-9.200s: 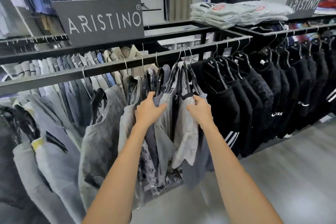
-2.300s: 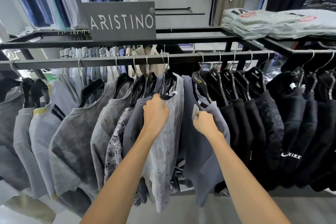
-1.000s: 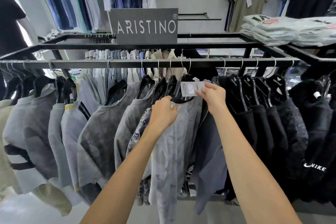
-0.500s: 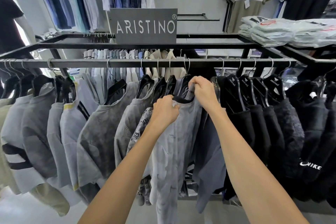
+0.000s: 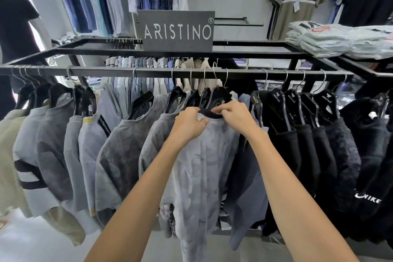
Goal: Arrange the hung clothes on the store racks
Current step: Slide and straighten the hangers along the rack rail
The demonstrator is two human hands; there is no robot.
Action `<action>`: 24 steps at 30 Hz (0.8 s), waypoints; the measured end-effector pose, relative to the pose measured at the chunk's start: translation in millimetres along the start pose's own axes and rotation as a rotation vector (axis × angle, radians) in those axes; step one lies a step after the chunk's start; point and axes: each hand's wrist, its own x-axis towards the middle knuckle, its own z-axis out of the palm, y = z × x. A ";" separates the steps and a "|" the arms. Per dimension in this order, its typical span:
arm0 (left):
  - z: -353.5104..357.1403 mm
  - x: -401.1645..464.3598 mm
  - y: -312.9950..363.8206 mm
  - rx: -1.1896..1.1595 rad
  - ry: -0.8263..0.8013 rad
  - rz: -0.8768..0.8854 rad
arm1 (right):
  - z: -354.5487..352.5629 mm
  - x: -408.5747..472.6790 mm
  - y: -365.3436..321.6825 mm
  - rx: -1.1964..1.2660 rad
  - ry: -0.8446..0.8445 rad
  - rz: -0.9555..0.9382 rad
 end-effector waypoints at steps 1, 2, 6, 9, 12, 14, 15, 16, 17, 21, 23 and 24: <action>-5.9 0.3 -2.8 0.004 -0.002 0.011 | 2.3 0.7 -3.4 0.018 0.025 -0.027; -13.3 0.9 -6.7 0.004 -0.009 0.024 | 5.4 -0.1 -9.5 0.061 0.048 -0.046; -59.2 0.3 -27.0 -0.015 -0.066 0.085 | 27.9 1.2 -48.0 0.214 0.130 -0.053; -104.0 -11.2 -51.1 -0.112 -0.151 0.136 | 53.8 3.8 -90.2 0.261 0.148 -0.045; -158.2 -32.0 -89.3 -0.148 -0.220 0.125 | 88.7 2.3 -141.0 0.277 0.095 -0.057; -178.1 -39.2 -104.1 -0.103 -0.272 0.118 | 102.5 0.2 -157.3 0.282 0.076 -0.053; -192.0 -44.4 -118.5 -0.078 -0.269 0.093 | 114.6 -0.8 -170.3 0.281 0.048 -0.065; -204.9 -51.9 -129.1 -0.060 -0.250 0.076 | 128.5 -1.1 -184.2 0.284 0.019 -0.070; -216.9 -57.1 -140.6 -0.056 -0.217 0.052 | 143.5 -1.7 -199.2 0.290 -0.005 -0.068; -266.0 -79.1 -189.3 0.062 -0.148 -0.022 | 202.5 -5.6 -253.1 0.328 -0.079 -0.078; -291.4 -91.5 -213.7 0.101 -0.159 -0.027 | 229.3 -8.6 -277.2 0.353 -0.111 -0.068; -303.8 -97.0 -227.6 0.113 -0.156 -0.029 | 241.9 -10.3 -289.3 0.362 -0.128 -0.058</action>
